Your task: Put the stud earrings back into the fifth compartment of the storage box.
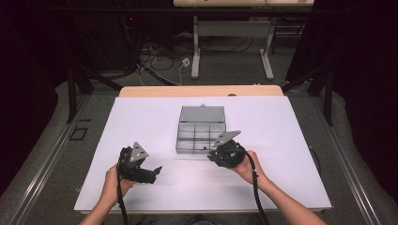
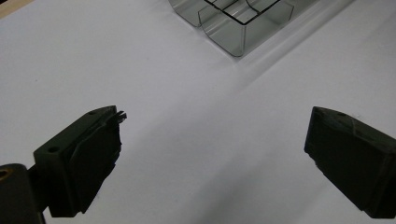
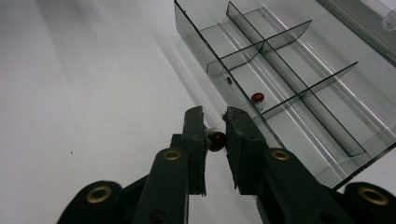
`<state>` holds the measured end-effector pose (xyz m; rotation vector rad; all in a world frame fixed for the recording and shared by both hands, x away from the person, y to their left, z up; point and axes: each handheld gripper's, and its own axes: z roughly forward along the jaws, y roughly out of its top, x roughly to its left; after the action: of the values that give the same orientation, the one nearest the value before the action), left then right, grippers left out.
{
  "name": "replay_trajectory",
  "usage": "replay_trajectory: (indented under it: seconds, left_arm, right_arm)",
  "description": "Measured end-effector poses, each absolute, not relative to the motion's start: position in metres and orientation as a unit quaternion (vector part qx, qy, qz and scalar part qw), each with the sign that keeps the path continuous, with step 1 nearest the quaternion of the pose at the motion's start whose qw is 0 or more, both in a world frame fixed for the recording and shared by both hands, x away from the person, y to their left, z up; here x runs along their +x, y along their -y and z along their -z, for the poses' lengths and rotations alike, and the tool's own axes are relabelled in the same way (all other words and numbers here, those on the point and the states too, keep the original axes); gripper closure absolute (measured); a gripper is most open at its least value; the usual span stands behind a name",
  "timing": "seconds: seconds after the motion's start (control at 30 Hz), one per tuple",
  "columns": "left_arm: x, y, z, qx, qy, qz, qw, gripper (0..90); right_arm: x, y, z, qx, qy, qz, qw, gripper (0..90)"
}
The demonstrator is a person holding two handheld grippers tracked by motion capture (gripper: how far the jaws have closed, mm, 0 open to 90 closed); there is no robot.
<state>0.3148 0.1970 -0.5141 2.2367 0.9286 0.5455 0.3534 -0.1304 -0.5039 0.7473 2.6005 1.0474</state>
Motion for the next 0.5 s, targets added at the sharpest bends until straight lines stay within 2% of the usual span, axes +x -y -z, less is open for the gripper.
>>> replay_trajectory:
  seconds: [0.5]
  left_arm:
    - [0.3157, -0.1951, 0.5133, 0.854, -0.348, -0.209, 0.326, 3.6]
  right_arm:
    - [0.3542, 0.1320, 0.4986, 0.267, -0.882, -0.364, 0.136, 78.5]
